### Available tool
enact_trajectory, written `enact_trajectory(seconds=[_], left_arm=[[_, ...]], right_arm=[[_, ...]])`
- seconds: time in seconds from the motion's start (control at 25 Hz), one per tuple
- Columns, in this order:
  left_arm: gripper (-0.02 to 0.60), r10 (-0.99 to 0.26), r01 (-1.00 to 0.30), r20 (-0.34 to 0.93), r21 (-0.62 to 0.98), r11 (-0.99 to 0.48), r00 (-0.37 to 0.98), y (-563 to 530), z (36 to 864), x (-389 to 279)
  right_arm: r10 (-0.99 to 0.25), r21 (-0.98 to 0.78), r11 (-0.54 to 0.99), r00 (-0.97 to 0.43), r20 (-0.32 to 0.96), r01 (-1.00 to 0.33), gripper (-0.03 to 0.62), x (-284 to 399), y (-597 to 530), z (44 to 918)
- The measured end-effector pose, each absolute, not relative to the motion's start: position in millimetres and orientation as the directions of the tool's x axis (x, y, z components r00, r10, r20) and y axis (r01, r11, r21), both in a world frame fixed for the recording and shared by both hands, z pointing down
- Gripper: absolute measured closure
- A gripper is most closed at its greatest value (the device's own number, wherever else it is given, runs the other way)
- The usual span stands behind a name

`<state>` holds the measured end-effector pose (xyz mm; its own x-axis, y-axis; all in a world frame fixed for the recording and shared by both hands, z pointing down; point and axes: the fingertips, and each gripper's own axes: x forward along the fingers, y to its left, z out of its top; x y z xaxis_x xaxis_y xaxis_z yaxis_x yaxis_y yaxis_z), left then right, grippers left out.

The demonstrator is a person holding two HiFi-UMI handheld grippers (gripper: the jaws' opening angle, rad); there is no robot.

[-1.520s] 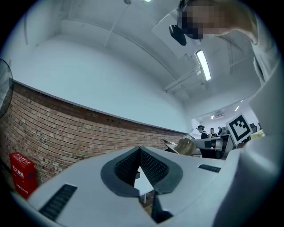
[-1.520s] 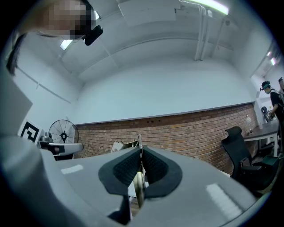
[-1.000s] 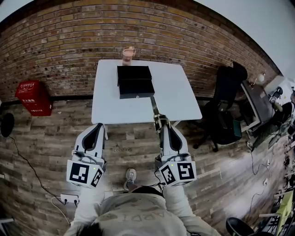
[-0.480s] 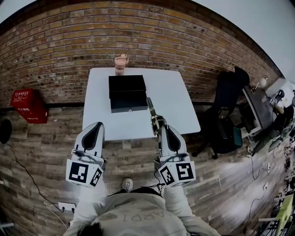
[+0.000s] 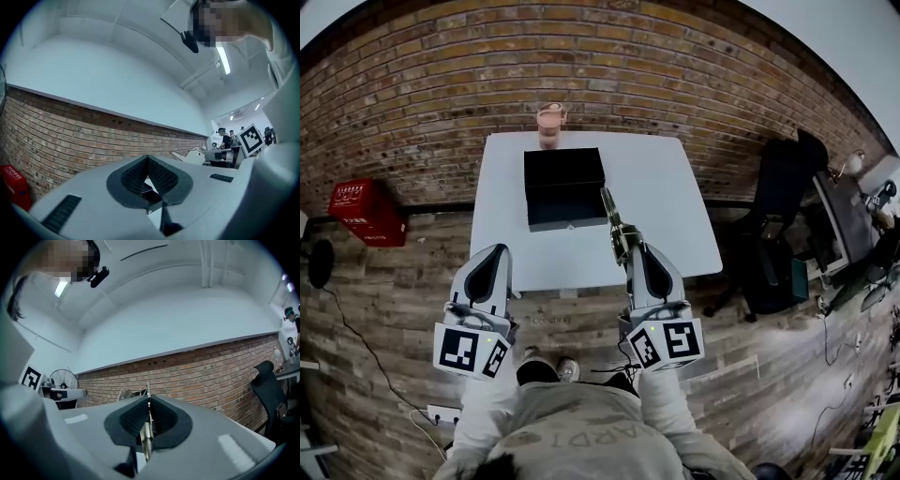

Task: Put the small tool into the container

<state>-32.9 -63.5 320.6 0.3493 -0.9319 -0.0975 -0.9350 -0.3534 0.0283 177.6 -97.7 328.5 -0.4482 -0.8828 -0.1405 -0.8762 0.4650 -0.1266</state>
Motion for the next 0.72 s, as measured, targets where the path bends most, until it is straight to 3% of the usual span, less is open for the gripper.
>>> enact_trajectory(seconds=[0.72], left_arm=[[0.577, -0.878, -0.881, -0.085, 0.011, -0.474, 0.471, -195.2, 317.8, -53.9]], right_arm=[[-0.901, -0.009, 0.432, -0.431, -0.058, -0.902, 0.576, 140.2, -208.3, 343.8]])
